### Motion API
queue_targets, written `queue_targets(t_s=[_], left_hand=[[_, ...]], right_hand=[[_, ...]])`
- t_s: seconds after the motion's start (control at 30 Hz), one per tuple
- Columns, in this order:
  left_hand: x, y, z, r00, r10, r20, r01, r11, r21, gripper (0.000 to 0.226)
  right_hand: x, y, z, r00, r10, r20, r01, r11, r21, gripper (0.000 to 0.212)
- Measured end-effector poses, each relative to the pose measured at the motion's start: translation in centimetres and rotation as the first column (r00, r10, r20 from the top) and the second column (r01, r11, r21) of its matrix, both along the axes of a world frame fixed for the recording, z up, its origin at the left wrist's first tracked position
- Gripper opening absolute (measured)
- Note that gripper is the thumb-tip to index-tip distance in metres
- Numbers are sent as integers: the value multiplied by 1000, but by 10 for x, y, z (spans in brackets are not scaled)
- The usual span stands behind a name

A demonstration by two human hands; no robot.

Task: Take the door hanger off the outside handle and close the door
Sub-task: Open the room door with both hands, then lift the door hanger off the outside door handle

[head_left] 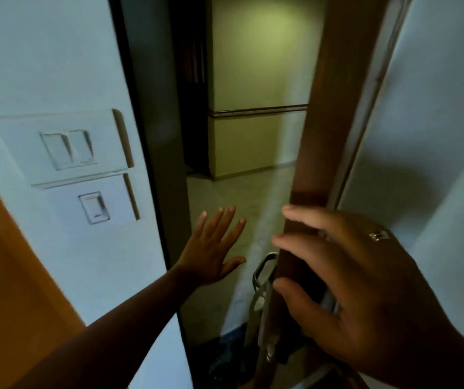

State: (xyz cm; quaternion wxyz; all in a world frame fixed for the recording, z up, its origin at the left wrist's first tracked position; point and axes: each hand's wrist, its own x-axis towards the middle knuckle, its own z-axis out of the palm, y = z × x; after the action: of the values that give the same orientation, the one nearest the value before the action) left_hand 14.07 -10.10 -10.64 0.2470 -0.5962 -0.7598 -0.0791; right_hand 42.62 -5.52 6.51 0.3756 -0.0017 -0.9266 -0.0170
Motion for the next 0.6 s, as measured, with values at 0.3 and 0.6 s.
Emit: queue_targets(t_s=[0.3,0.6], left_hand=[[15,95,-40,794,-607,28,607,790,-88,75],[107,146,-41,450,-886,110,887,429,-173,74]], right_hand=[[-42,-8,10,816,-542,200,432,803,412,48],[-3,47,-4,185,-880,438,566,460,684,75]])
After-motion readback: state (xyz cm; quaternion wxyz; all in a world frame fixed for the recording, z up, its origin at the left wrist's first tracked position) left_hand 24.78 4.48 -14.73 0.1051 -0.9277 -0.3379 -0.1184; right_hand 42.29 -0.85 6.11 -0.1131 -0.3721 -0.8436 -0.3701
